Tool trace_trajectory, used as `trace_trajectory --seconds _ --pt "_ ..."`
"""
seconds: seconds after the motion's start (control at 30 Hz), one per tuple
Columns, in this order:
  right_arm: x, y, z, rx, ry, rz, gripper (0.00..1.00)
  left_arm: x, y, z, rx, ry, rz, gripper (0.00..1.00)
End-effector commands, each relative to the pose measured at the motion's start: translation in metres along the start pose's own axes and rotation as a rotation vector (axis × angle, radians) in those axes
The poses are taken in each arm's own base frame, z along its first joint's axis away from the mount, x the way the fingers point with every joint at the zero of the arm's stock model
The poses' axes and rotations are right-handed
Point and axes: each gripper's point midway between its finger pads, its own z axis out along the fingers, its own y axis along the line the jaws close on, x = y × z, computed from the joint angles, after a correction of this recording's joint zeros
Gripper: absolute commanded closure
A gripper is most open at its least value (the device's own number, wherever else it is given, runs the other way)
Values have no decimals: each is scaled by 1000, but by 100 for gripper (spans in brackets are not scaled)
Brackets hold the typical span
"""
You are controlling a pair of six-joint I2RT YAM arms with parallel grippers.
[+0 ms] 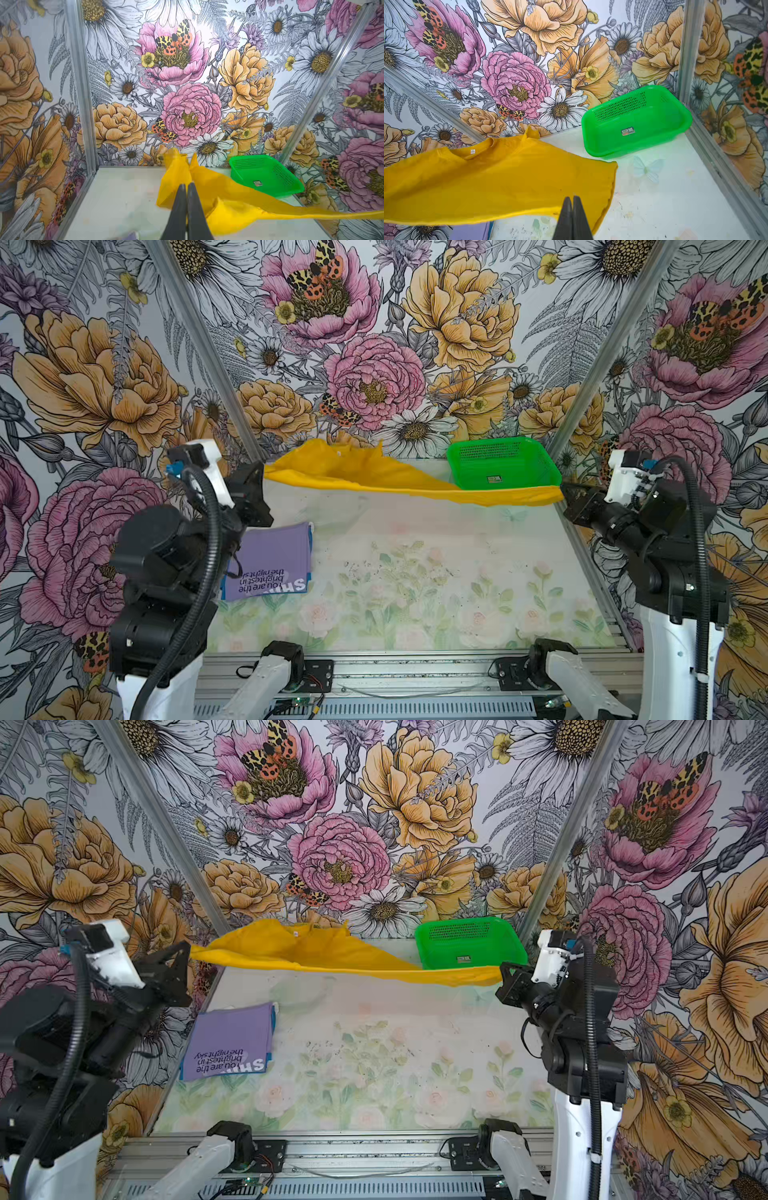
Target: Fold and stack the t-shirts
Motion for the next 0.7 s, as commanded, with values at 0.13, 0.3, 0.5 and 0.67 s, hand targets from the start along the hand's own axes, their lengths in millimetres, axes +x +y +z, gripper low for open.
trace_trajectory --seconds 0.13,0.3,0.5,0.67 --pt "167 -83 36 211 336 290 100 178 36 24 -140 366 -298 100" --pt "213 -105 36 280 348 389 100 245 47 22 -257 521 -337 100" --pt "212 -120 40 368 342 397 100 276 41 35 -300 608 -302 100" --pt "218 -140 62 426 356 403 100 306 34 43 -293 678 -294 100"
